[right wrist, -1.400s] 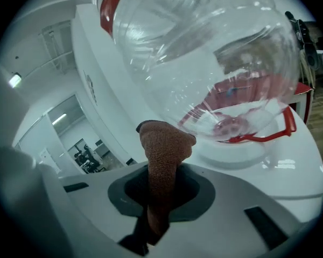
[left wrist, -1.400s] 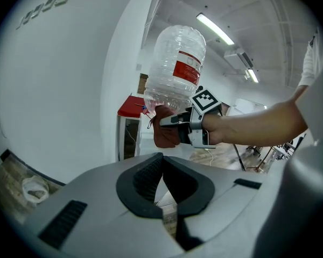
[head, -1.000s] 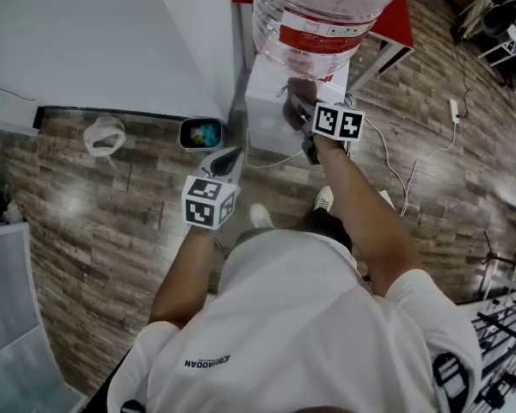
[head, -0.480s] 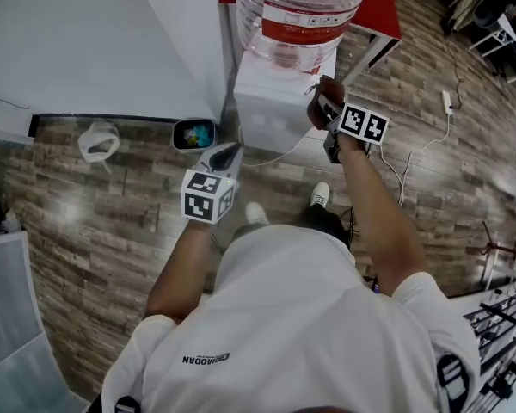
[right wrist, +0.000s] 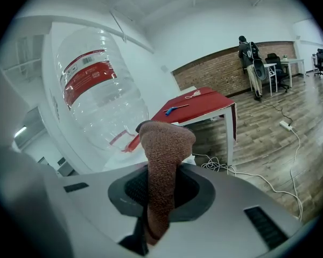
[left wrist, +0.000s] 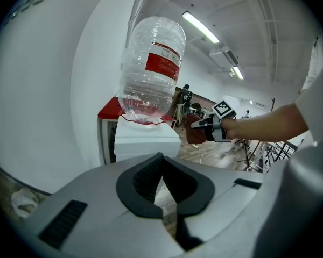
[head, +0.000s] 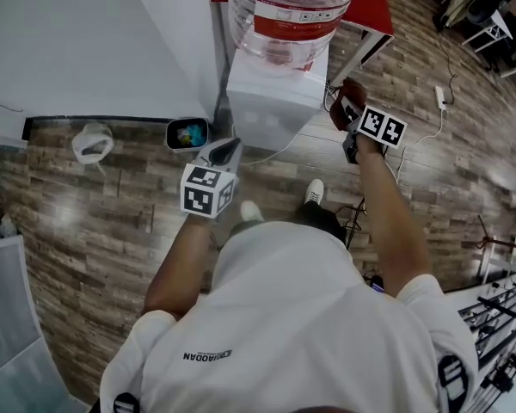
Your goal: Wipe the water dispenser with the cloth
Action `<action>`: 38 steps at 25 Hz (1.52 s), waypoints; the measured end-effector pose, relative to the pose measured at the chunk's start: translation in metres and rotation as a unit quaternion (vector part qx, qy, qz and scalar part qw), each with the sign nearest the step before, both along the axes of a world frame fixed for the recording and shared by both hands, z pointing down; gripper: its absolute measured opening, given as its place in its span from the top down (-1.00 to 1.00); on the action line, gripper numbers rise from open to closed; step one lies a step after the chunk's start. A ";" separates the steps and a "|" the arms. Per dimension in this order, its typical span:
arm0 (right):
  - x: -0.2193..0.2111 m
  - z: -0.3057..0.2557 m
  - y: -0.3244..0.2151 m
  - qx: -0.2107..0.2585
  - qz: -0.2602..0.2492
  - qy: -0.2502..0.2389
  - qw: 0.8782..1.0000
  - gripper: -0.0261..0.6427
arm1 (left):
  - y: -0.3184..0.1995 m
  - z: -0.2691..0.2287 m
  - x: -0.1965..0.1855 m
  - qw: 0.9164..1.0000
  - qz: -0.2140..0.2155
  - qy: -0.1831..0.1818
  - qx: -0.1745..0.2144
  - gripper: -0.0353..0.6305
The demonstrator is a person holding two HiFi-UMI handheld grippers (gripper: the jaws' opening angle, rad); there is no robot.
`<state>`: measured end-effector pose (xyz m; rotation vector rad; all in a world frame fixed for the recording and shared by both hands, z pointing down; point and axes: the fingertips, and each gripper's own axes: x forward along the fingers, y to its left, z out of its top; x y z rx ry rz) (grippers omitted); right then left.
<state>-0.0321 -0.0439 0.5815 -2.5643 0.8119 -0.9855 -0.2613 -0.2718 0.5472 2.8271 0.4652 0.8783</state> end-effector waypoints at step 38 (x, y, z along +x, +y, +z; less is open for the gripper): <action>-0.117 0.220 -0.151 -0.487 -0.499 0.221 0.682 0.76 | -0.028 0.059 -0.014 0.992 -0.110 -0.051 -0.029 0.93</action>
